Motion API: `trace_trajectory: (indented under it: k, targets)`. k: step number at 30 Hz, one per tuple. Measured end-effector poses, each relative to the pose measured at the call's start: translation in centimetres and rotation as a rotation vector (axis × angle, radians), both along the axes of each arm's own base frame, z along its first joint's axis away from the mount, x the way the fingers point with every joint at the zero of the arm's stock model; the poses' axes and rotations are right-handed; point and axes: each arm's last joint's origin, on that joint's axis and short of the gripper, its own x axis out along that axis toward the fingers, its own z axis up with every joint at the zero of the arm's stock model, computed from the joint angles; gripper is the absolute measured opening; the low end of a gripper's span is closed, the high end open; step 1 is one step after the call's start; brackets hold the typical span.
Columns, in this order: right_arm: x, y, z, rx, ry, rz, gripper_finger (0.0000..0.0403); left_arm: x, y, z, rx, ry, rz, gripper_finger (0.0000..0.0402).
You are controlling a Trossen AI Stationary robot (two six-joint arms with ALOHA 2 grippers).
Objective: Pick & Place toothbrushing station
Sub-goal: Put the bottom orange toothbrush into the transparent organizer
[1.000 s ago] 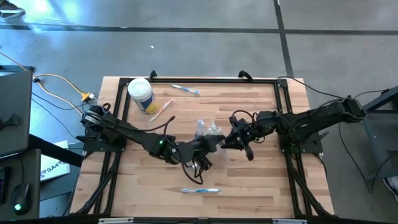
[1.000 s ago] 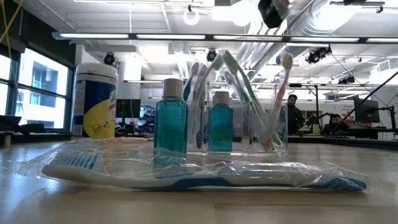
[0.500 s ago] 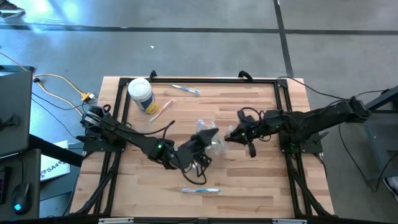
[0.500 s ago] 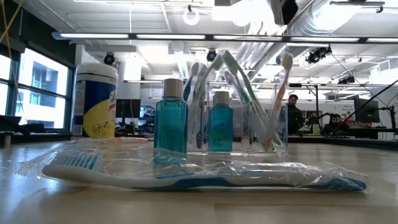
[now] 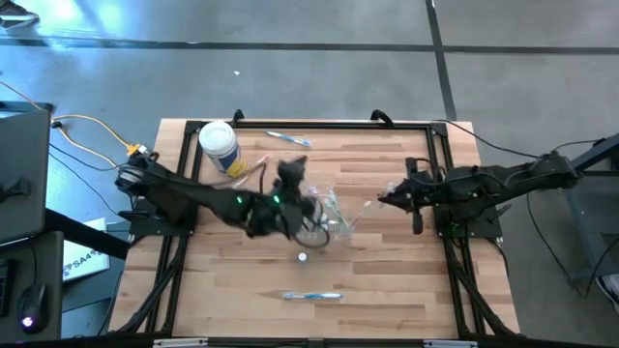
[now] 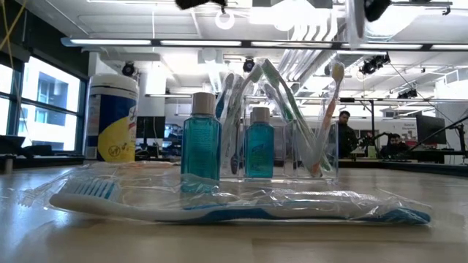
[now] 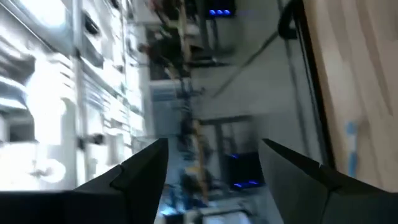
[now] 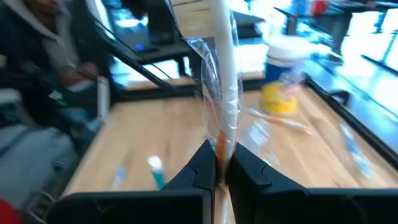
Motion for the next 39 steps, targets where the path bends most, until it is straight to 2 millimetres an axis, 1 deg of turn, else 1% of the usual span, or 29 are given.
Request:
trace_trajectory:
  k: [2,3,5,7,10,11,12,14,17,18,20,23,25,27,29,31,33,35,37,39]
  targets:
    - [-1.1,-0.1,-0.1,-0.002,0.019,-0.039,0.0012,-1.3,1.4,0.4,-0.092,-0.05,-0.005,0.0248]
    - [-1.6,0.0,0.0,0.0,0.018,-0.051,0.0012,-2.1,2.2,0.7,-0.166,-0.086,-0.019,0.0248]
    - [-2.3,0.1,0.0,0.008,0.01,-0.048,0.0012,-3.8,3.3,1.1,-0.345,-0.119,-0.064,0.0248]
    - [-2.6,0.5,-0.6,0.021,-0.02,-0.019,0.0012,-4.9,4.4,1.6,-0.539,-0.174,-0.097,0.0248]
    - [-2.1,1.2,-2.7,0.014,-0.071,0.033,0.0012,-6.5,5.8,2.0,-0.808,-0.202,-0.125,0.0248]
    - [-1.9,1.4,-3.7,-0.003,-0.085,0.039,0.0012,-6.9,6.2,2.2,-0.886,-0.199,-0.139,0.0248]
    - [-1.8,1.5,-4.8,-0.029,-0.096,0.042,0.0012,-7.3,6.5,2.0,-0.955,-0.173,-0.15,0.0248]
    - [-1.5,1.7,-6.2,-0.056,-0.169,0.071,0.0012,-7.5,7.0,1.3,-1.06,-0.131,-0.182,0.0248]
    - [-1.3,1.9,-7.6,-0.068,-0.325,0.128,0.0012,-7.9,7.8,0.1,-1.122,-0.104,-0.188,0.0248]
    - [-1.2,2.0,-8.0,-0.079,-0.363,0.138,0.0012,-7.9,8.0,-0.1,-1.128,-0.122,-0.196,0.0248]
    - [-0.9,1.9,-8.8,-0.1,-0.386,0.134,0.0012,-8.3,8.4,-1.0,-1.143,-0.128,-0.184,0.0248]
    - [-0.4,1.8,-9.4,-0.086,-0.354,0.125,0.0012,-8.4,8.6,-2.1,-1.164,-0.145,-0.196,0.0248]
    - [0.1,1.9,-9.7,-0.063,-0.335,0.141,0.0012,-8.7,8.5,-3.4,-1.182,-0.127,-0.201,0.0248]
    - [0.6,2.0,-10.4,-0.05,-0.296,0.147,0.0012,-8.6,8.5,-4.3,-1.182,-0.159,-0.233,0.0248]
    - [1.0,2.1,-10.7,-0.041,-0.288,0.15,0.0012,-9.0,8.5,-6.0,-1.183,-0.137,-0.221,0.0248]
    - [1.3,2.2,-10.8,-0.037,-0.294,0.15,0.0012,-8.9,8.5,-6.9,-1.178,-0.172,-0.246,0.0248]
    - [1.7,2.2,-11.1,-0.04,-0.286,0.14,0.0012,-9.4,8.5,-8.2,-1.18,-0.154,-0.235,0.0248]
    - [2.2,2.2,-11.6,-0.045,-0.263,0.134,0.0012,-9.3,8.5,-8.8,-1.18,-0.183,-0.257,0.0248]
    - [2.6,2.1,-11.7,-0.03,-0.278,0.12,0.0012,-9.9,8.4,-9.7,-1.203,-0.155,-0.235,0.0248]
    - [3.0,1.8,-12.1,-0.023,-0.267,0.103,0.0012,-9.7,8.4,-9.7,-1.211,-0.193,-0.257,0.0248]
